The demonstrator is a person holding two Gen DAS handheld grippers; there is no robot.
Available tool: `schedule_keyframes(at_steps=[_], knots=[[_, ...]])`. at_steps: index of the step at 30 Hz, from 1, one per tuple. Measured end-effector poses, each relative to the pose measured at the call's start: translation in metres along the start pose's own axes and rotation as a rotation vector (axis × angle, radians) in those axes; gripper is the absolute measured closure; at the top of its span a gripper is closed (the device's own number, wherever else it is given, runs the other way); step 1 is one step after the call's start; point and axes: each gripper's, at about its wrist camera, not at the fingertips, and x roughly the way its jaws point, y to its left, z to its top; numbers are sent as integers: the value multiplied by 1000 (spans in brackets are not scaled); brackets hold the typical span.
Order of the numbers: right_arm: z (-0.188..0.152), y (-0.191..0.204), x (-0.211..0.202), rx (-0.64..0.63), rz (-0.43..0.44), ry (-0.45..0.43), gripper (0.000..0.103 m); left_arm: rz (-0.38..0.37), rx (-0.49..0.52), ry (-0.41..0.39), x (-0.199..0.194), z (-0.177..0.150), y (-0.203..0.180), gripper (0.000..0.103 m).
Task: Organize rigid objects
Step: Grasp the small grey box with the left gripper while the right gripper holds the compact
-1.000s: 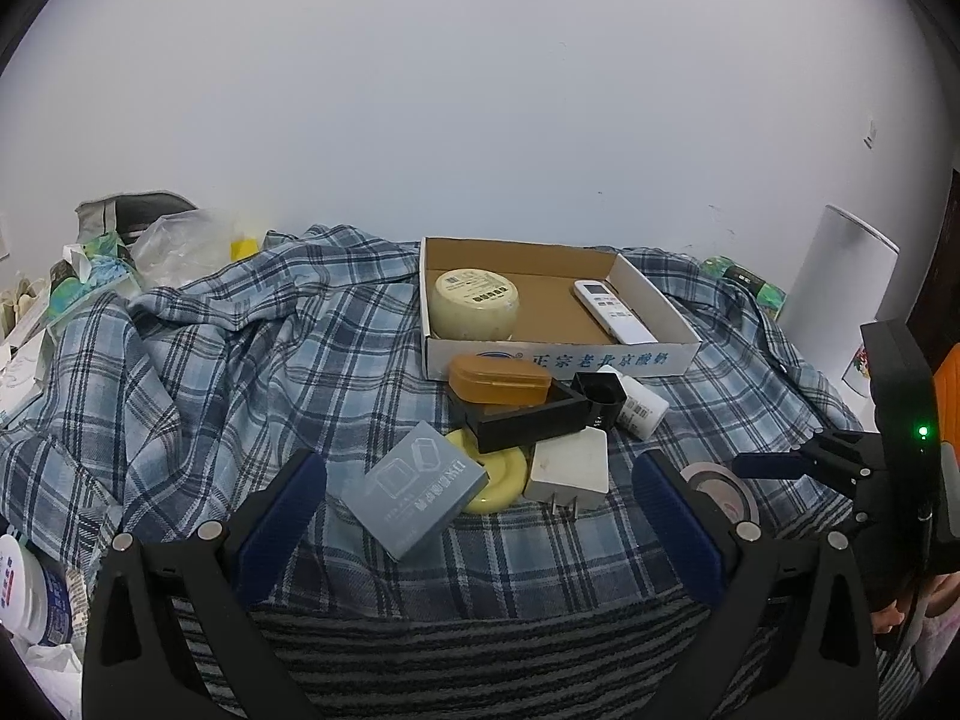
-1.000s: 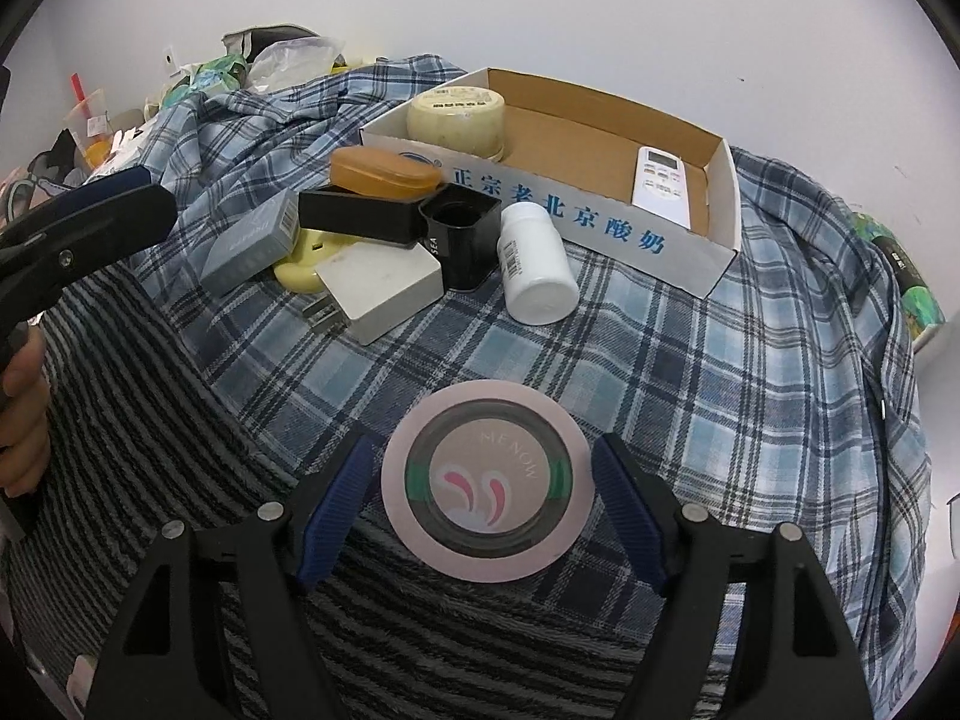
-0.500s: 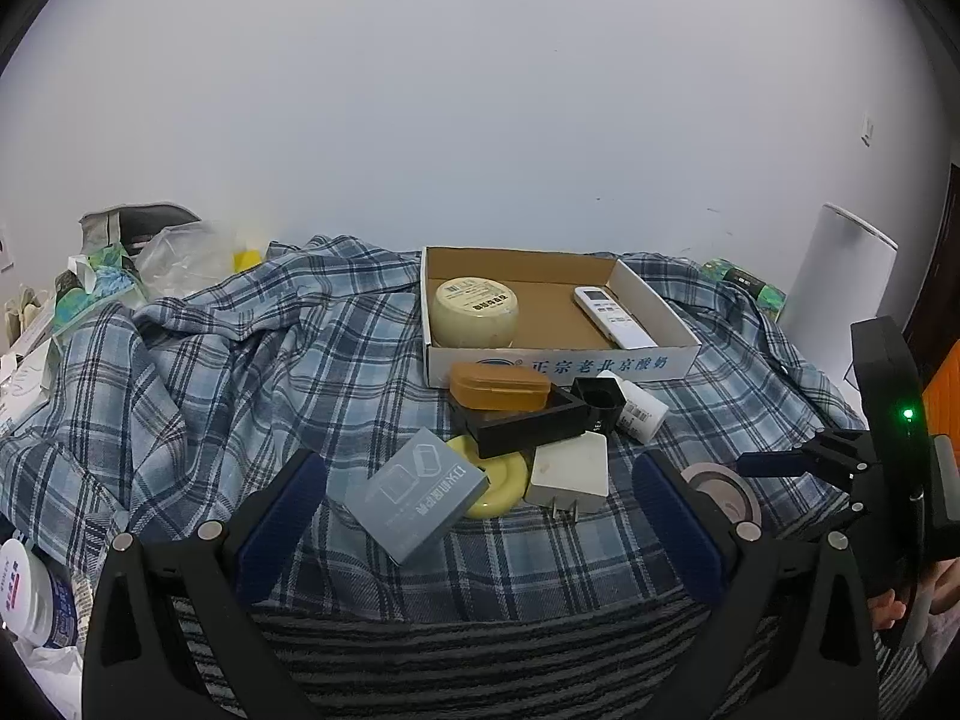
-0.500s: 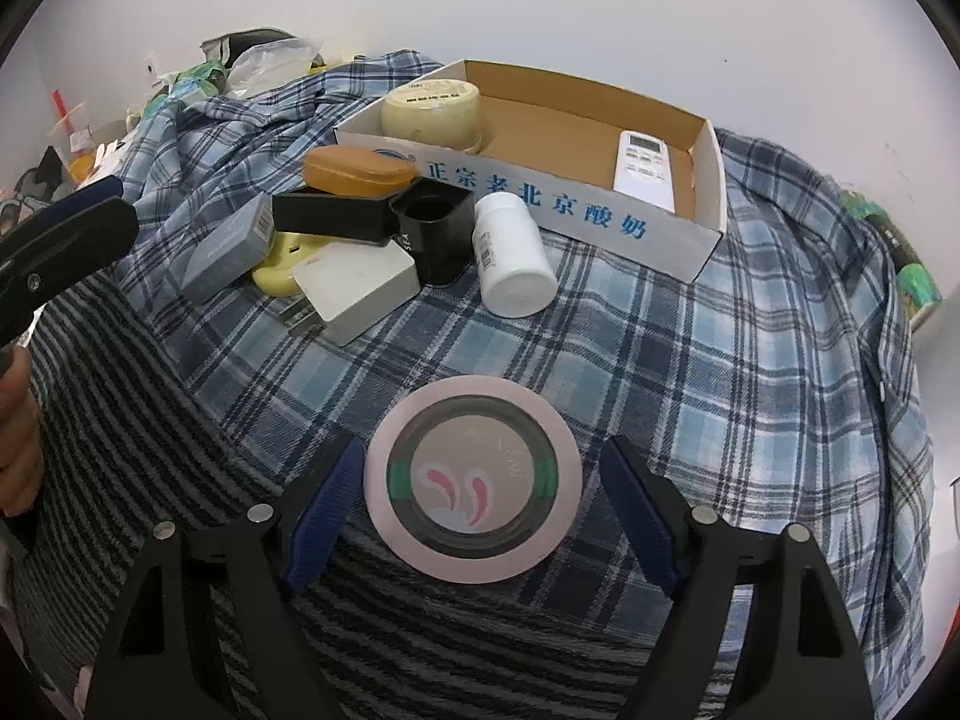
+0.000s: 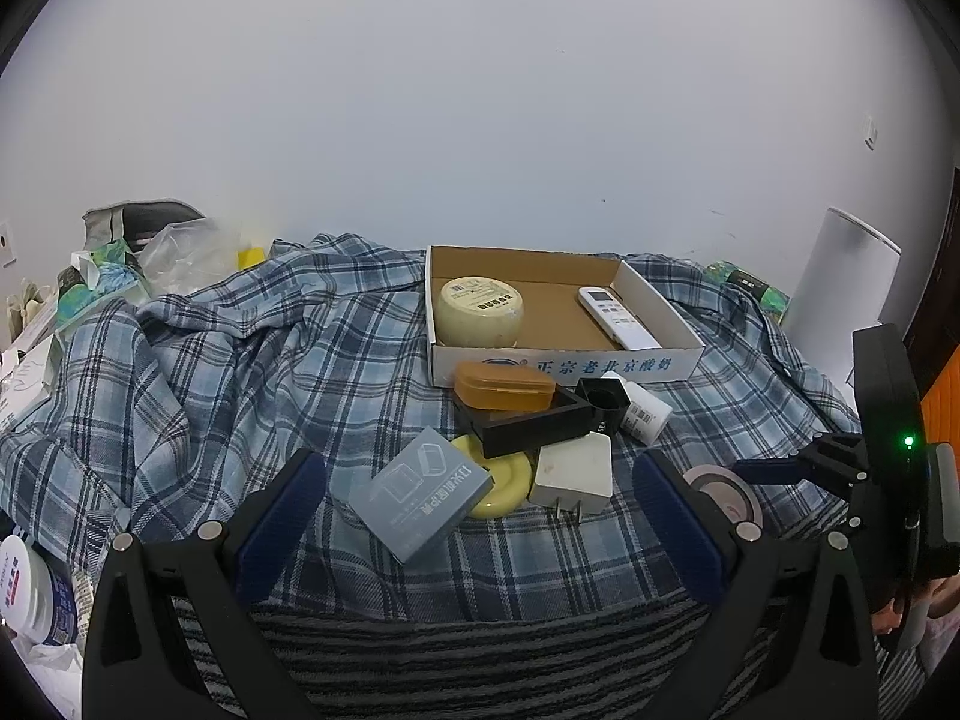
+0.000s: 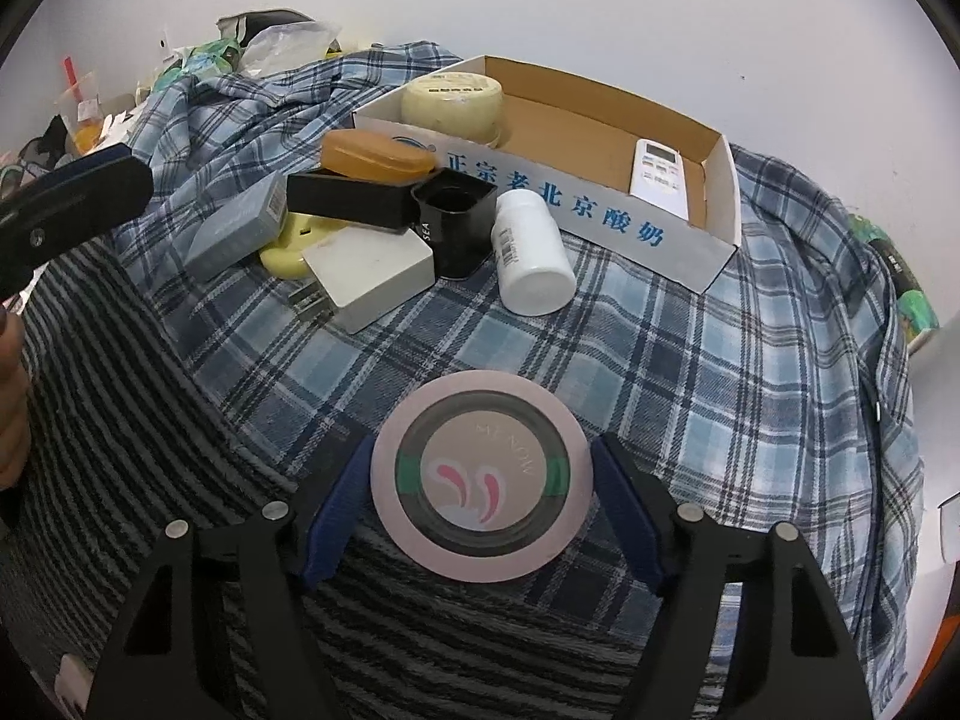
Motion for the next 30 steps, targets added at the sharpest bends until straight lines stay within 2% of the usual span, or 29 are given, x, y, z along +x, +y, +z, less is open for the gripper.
schedule_keyframes(at_steps=[3,6,9,11,14,15,17,19,20,25,30], knots=[[0,-3,-2,17,0,-10,30,2,31,17,2,1,0,0],[-1,-12,-16,66,4,-80,30,5,87,31,5,7,4,0],[-1,-20,-27,105,9,-138,30,-16,197,49,11,10,8,0],[-1,-23,-29,121,13,-144,30,-29,266,63,16,9,11,0],[-1,-24,-28,125,11,-140,30,-43,311,102,30,7,20,1],[-1,-24,-29,123,11,-139,30,-57,312,126,36,7,24,2],[0,-22,-28,118,8,-138,30,-96,305,166,46,8,30,12],[1,-23,-26,117,10,-133,30,-126,298,213,57,8,34,15],[1,-23,-26,119,11,-130,30,-136,299,227,61,9,35,20],[0,-24,-23,124,22,-120,30,-161,345,287,77,5,34,23],[0,-22,-22,110,22,-117,30,-190,361,369,92,-1,32,37]])
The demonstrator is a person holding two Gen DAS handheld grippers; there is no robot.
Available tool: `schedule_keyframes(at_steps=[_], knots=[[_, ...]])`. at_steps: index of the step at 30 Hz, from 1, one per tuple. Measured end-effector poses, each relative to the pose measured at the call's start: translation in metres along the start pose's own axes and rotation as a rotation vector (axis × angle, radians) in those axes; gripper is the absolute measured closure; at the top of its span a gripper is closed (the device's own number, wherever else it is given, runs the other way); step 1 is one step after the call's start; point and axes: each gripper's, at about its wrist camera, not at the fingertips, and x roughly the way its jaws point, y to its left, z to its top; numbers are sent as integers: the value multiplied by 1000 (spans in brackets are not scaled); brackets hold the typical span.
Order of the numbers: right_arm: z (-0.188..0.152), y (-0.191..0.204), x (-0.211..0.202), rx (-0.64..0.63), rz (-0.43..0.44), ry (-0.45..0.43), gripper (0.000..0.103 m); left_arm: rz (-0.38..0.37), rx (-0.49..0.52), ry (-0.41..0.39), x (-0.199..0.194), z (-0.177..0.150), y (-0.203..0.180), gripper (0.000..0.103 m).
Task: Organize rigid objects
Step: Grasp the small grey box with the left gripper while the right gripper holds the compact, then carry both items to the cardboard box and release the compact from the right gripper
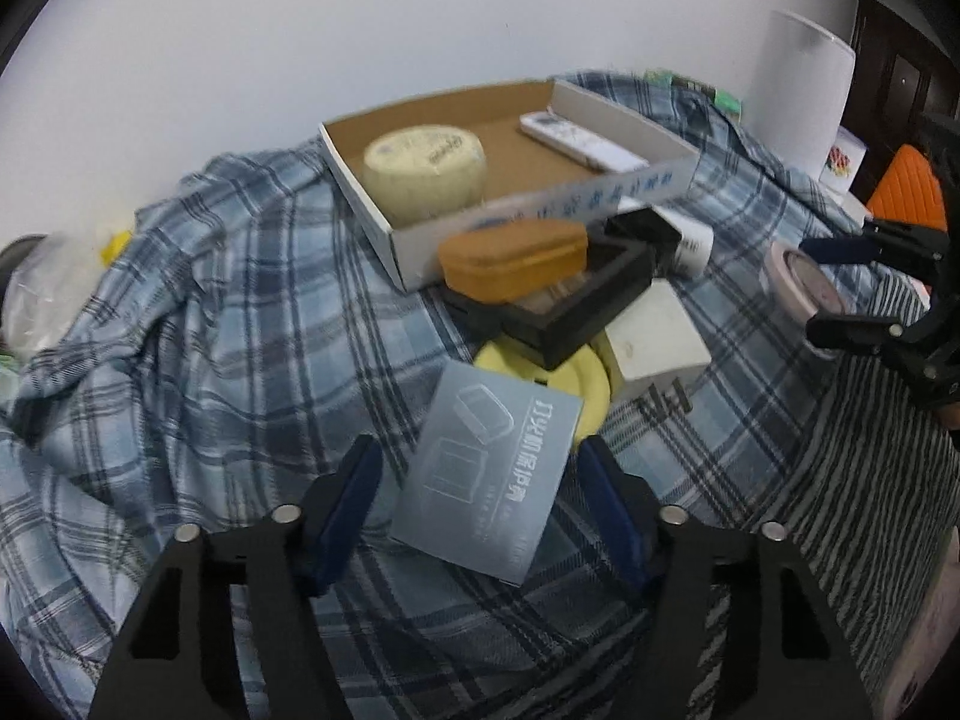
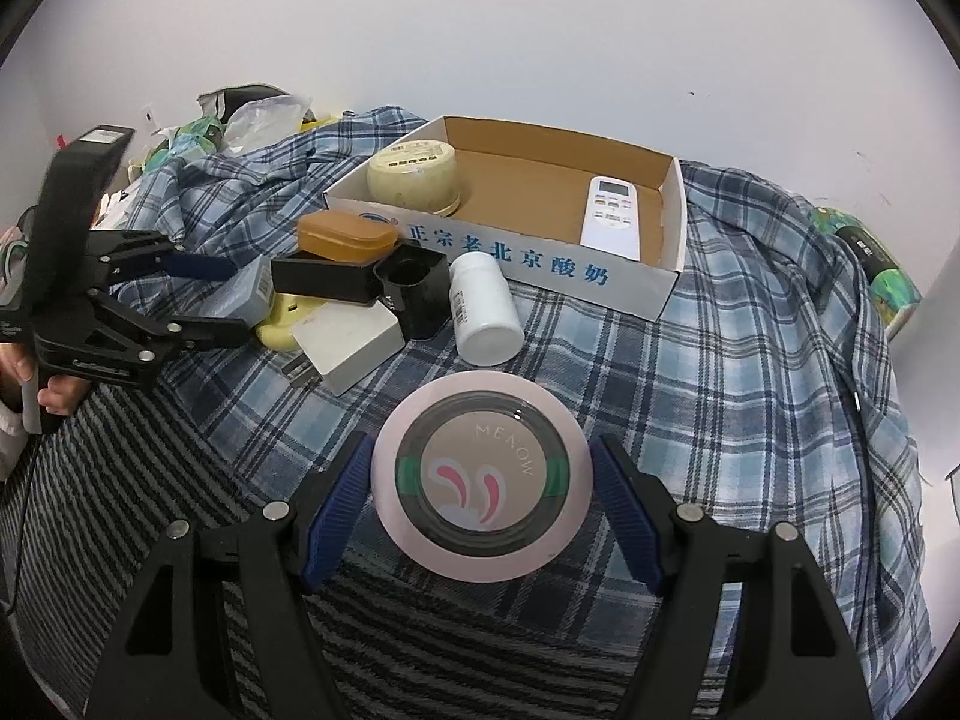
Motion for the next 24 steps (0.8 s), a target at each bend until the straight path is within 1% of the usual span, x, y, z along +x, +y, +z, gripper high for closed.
schedule_keyframes(at_steps=[2,3,4,7,10,13,16,20,24], knots=[[0,0,0,-2,2,1,30,-2,7,19,4,0,-2,49],[0,0,0,-1,1,2,30,2,6,22,4,0,-3,52],[0,0,0,0,1,2,30,12,8,8,1,-1,-4,54],[0,-1,1,4,0,1,30,46,21,-40,-8,-3,-9,54],[0,-1,0,4,-1,-1,30,53,-5,-94,-23,-4,-13,54],[0,-2,-2,5,-7,-12,30,71,-27,-133,-40,-5,-21,54],[0,-4,-4,15,-11,-27,30,113,-24,-155,-53,-7,-34,54],[0,-5,-11,26,-16,-54,30,106,-13,-192,-65,-11,-54,54],[0,-3,-15,20,-26,-75,30,79,-27,-215,-71,-12,-65,54]])
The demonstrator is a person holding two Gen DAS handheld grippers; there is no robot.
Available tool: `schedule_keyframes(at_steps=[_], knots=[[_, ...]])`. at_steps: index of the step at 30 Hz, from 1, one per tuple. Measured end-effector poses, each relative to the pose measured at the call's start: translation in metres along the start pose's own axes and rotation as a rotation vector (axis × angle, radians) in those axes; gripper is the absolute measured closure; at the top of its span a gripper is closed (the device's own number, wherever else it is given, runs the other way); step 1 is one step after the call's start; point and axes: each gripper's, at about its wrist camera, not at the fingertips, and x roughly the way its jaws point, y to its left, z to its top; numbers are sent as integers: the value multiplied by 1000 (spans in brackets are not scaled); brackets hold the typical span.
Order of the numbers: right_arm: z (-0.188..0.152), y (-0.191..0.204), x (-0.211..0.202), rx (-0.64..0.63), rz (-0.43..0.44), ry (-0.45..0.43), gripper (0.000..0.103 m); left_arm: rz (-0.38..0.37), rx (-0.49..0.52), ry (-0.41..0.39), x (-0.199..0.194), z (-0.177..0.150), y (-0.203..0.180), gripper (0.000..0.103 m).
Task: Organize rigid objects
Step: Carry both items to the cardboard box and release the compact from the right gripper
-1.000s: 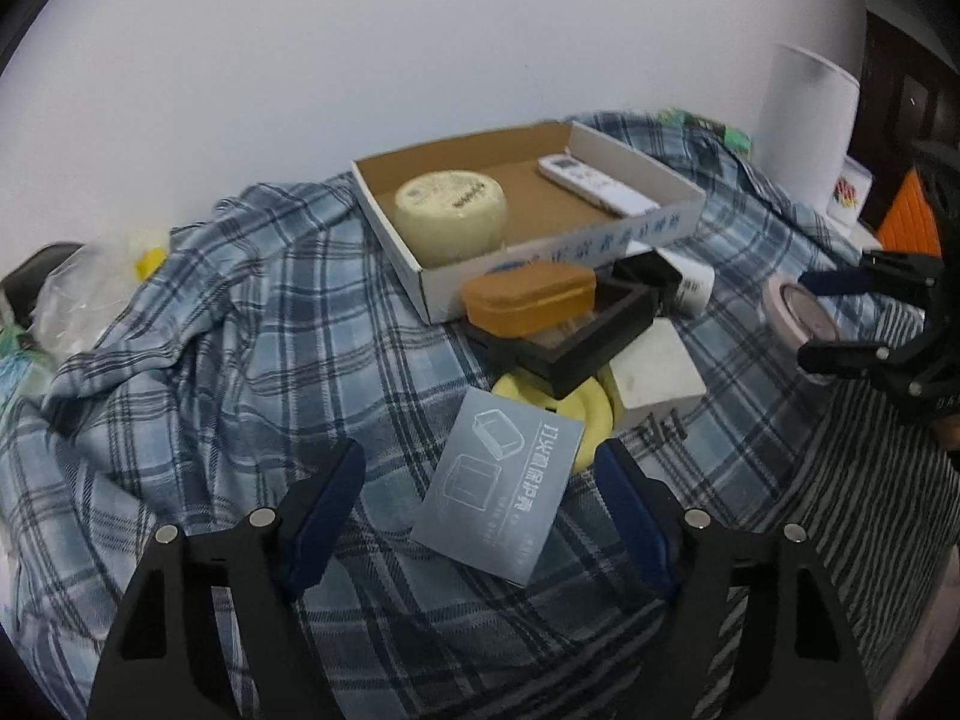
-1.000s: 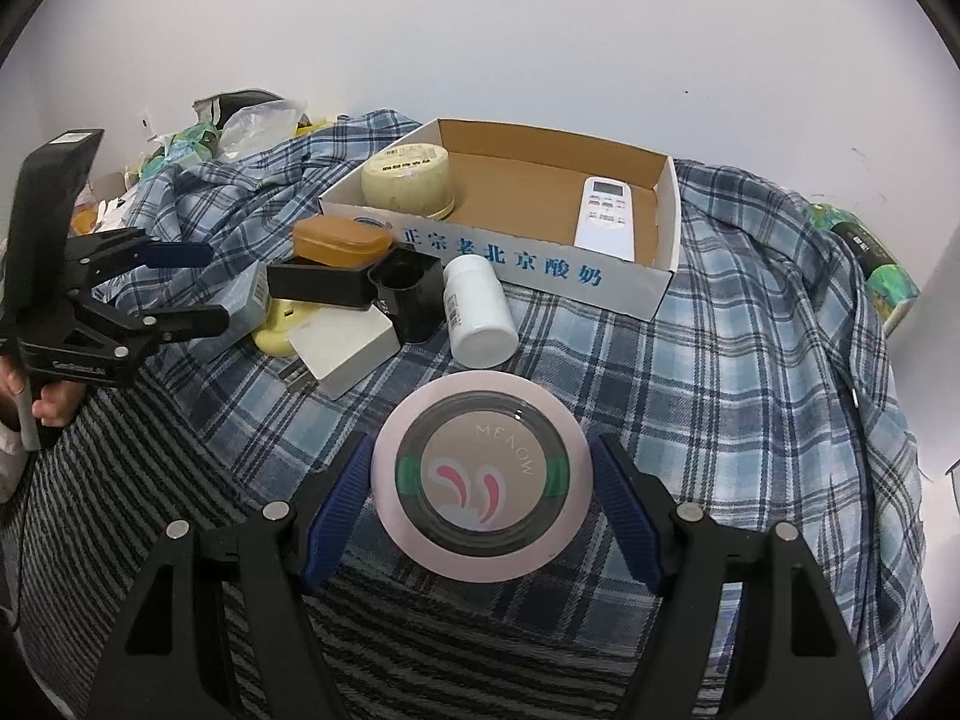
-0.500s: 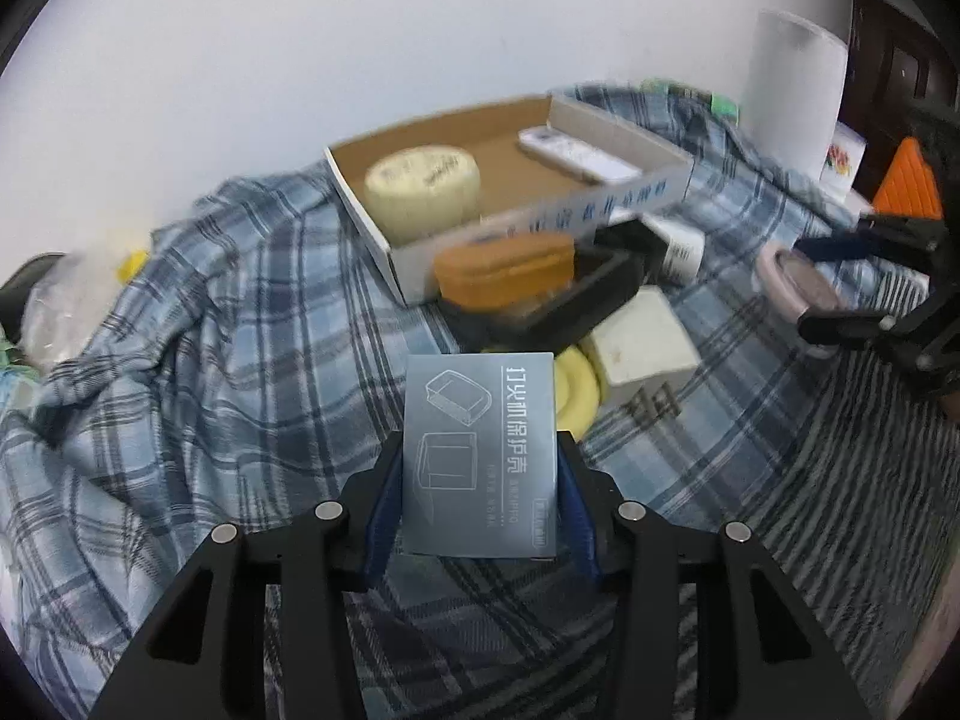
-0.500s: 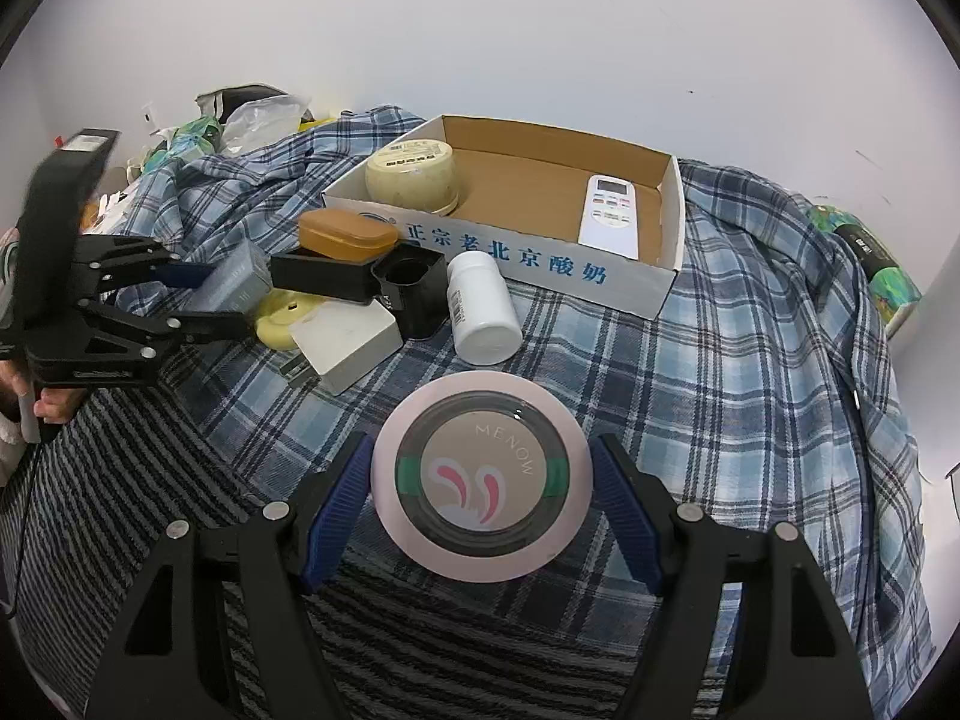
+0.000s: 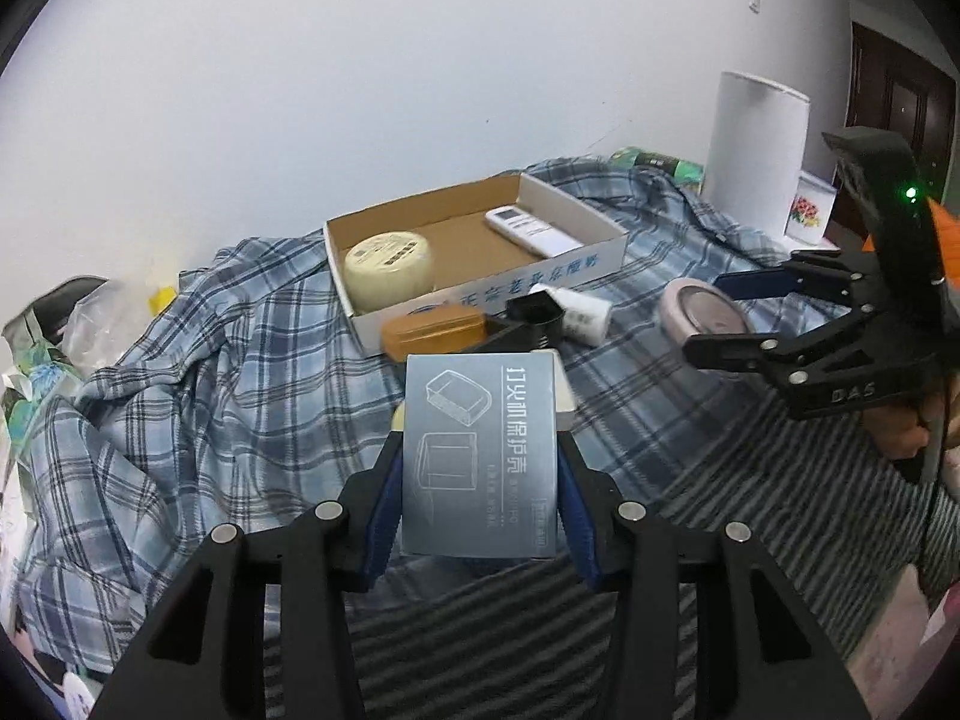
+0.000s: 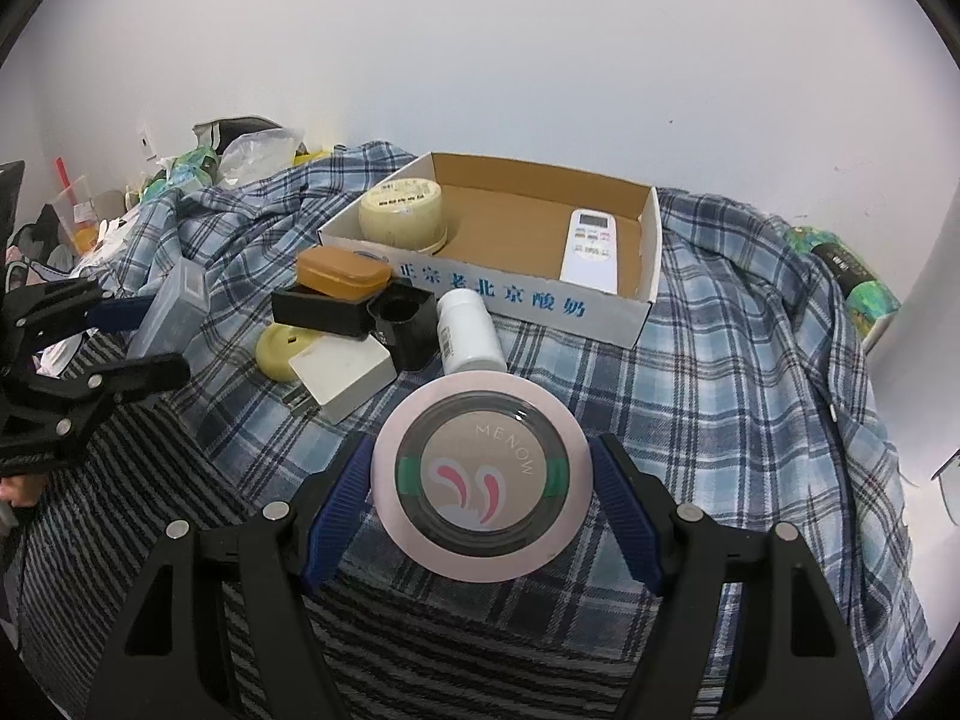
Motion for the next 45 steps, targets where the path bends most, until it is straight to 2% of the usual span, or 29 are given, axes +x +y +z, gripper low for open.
schedule_keyframes(at_steps=[6,9,13,19,23,26,33,40,45], knots=[[2,0,-8,7,-7,-33,30,1,-20,-19,-4,7,-5,54],[6,-7,-9,49,17,-27,30,7,-17,-40,-8,15,-7,54],[15,-18,-18,94,9,-39,30,13,-16,-65,-10,33,-7,54],[46,-24,-37,69,-34,-81,30,33,-23,-111,-1,66,0,54],[75,-25,-35,57,-52,-110,30,63,-61,-145,17,87,14,54],[97,-26,-21,62,-64,-115,30,89,-82,-165,32,100,24,54],[129,-31,44,85,-60,-23,30,108,-140,-180,65,117,49,54],[134,-34,98,122,-34,34,30,110,-144,-182,92,108,61,54],[132,-24,118,54,-25,55,30,106,-161,-179,96,105,68,54]])
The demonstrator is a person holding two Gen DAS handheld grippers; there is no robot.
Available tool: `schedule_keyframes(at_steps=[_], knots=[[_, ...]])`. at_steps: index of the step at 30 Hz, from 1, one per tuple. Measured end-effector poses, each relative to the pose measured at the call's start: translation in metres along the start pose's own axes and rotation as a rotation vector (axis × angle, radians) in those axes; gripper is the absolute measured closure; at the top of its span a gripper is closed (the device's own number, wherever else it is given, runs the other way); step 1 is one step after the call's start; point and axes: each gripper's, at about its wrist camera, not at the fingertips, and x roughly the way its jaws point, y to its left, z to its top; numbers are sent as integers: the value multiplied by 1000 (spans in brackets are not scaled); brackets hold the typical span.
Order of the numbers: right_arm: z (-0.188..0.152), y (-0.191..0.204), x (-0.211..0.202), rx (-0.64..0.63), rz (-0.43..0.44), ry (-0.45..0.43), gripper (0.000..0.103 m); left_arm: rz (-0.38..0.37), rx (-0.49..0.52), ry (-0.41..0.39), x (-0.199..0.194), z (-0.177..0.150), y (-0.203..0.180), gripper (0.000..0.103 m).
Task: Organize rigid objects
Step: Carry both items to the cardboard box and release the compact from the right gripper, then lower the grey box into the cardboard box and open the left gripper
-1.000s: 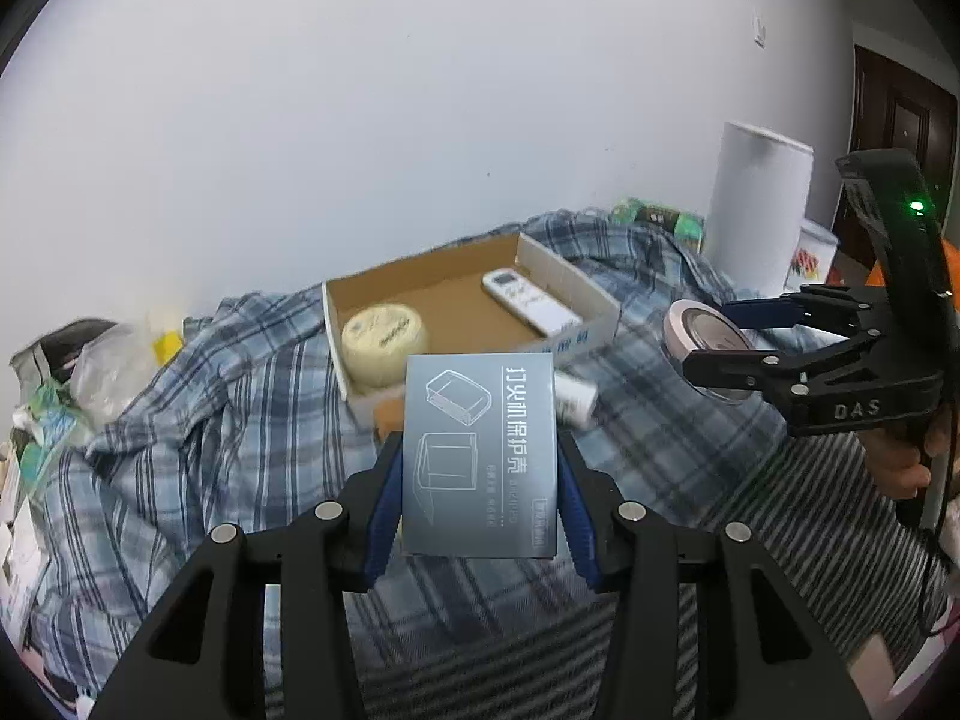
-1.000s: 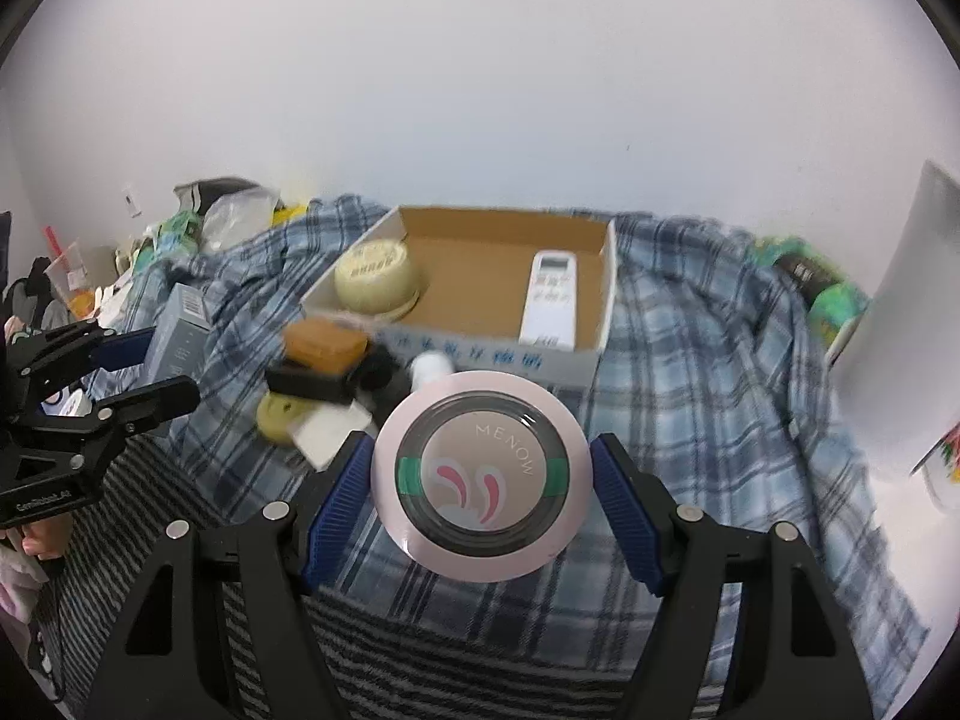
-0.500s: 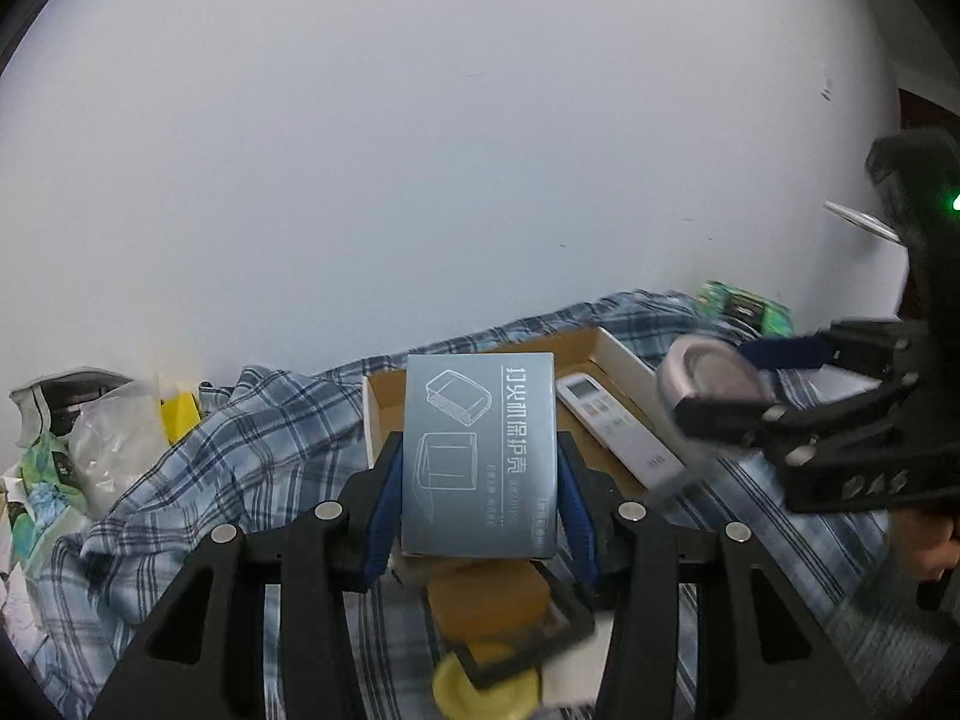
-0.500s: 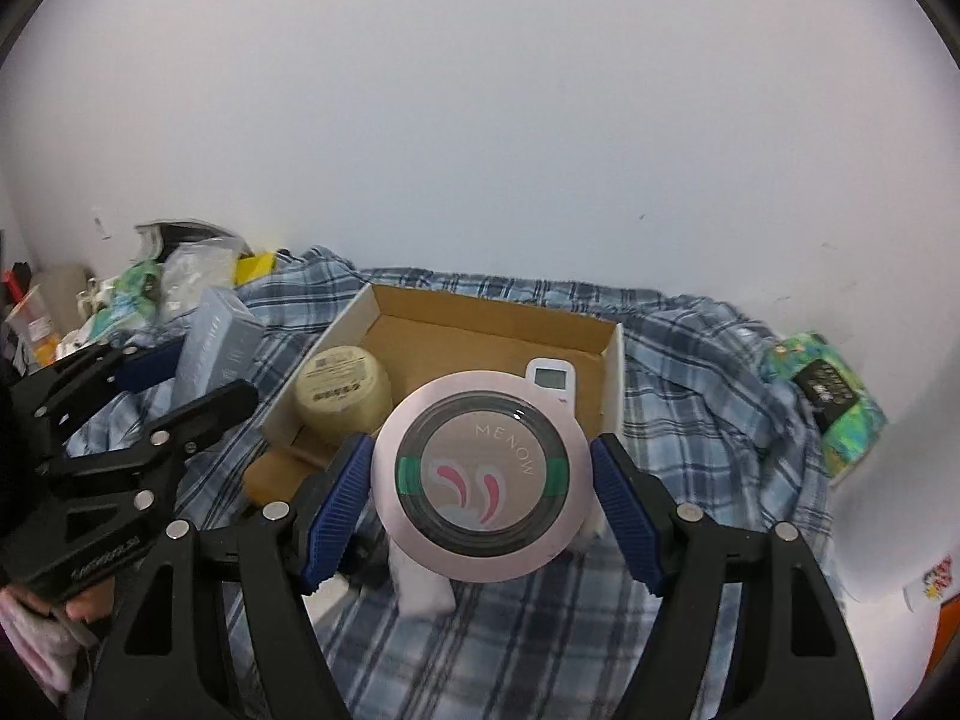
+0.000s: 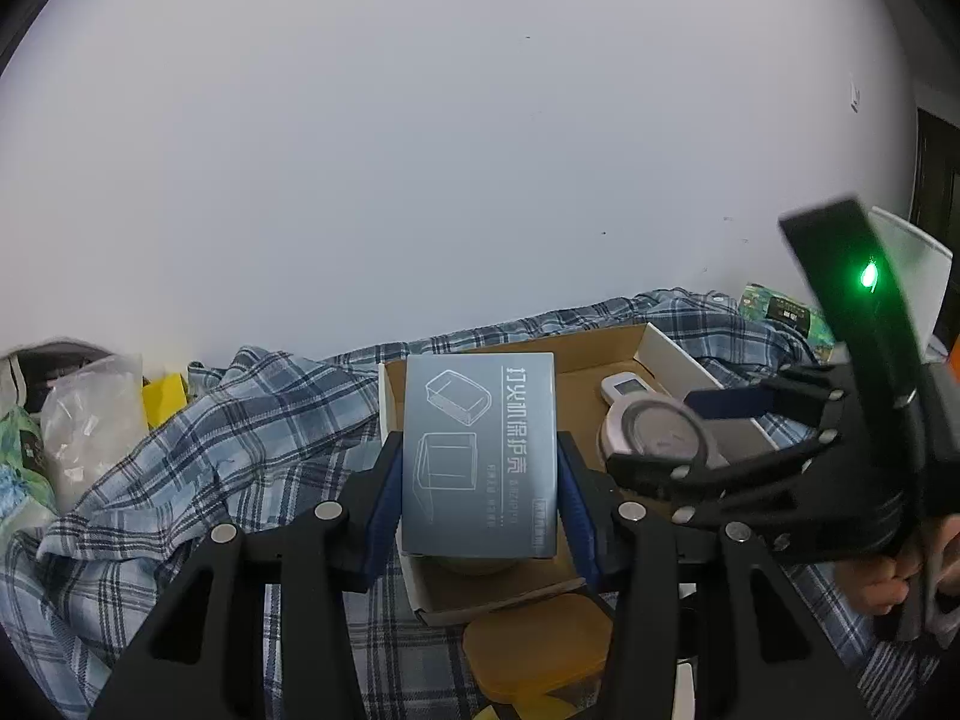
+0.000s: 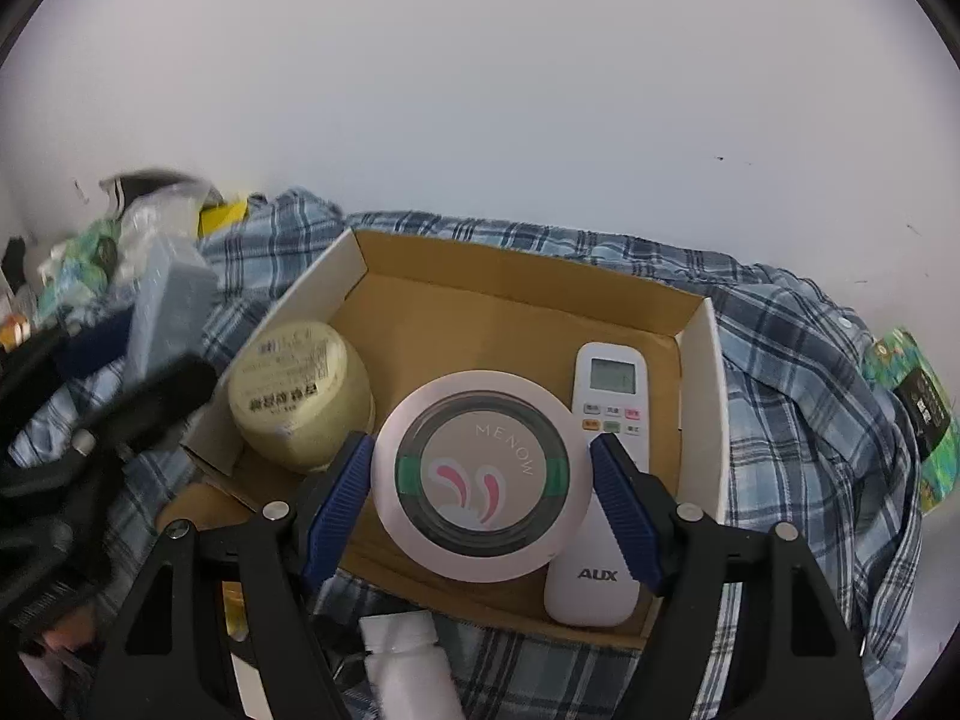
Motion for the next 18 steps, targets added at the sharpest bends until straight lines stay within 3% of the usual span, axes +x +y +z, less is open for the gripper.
schedule_keyframes(at_steps=[11,18], knots=[[-10,2,33,-20,23,91,30,3,-6,5,0,-1,7,54],[-3,-12,18,37,45,72,28,-17,11,29,0,1,-2,54]])
